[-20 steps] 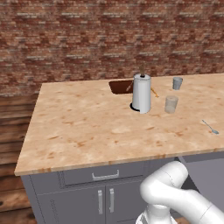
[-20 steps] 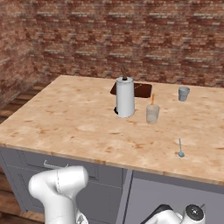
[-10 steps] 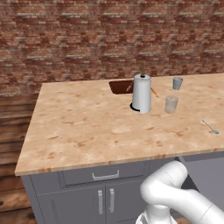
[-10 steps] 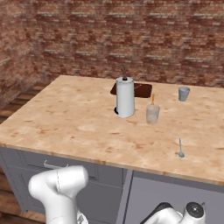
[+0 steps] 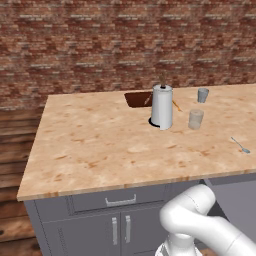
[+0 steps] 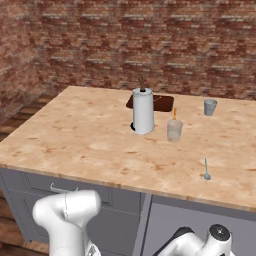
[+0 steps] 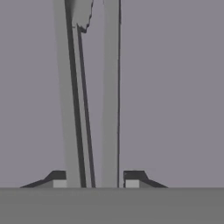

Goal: Take the tongs from the drawer on the right and place them on the dining counter next to the tray containing the kebab skewer.

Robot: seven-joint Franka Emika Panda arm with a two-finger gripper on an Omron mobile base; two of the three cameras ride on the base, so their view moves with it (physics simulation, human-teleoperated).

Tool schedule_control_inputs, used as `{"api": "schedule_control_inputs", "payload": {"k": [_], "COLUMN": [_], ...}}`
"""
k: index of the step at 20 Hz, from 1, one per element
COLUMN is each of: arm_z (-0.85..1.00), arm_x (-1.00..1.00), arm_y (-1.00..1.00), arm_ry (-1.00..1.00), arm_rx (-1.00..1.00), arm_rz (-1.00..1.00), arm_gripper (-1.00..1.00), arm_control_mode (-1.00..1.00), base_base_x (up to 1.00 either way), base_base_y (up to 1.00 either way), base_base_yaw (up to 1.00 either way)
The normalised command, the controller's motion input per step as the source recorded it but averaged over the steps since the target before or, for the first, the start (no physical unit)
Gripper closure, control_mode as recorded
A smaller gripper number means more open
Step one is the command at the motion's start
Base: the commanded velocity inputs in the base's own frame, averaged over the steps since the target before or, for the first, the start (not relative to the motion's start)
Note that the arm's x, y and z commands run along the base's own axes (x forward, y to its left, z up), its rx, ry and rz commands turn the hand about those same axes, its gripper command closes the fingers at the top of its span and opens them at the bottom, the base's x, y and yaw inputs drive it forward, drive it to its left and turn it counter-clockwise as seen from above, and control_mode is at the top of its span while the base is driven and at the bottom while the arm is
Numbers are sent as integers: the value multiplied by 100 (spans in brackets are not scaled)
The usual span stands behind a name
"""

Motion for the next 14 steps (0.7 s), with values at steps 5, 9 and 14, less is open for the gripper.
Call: {"api": "schedule_control_inputs", "payload": {"k": [5,9,14], "arm_z": [48,49,47], "arm_x": [-9,-19,-29], "arm_y": [9,0,0], "arm_ry": [0,0,-3], "arm_rx": [0,0,0], "arm_rz": [0,0,0], "arm_gripper": [100,100,100], "arm_control_mode": [-100,-100,-100], "base_base_x": [0,0,0], "base_base_y": [0,0,0], "base_base_yaw": [0,0,0]}}
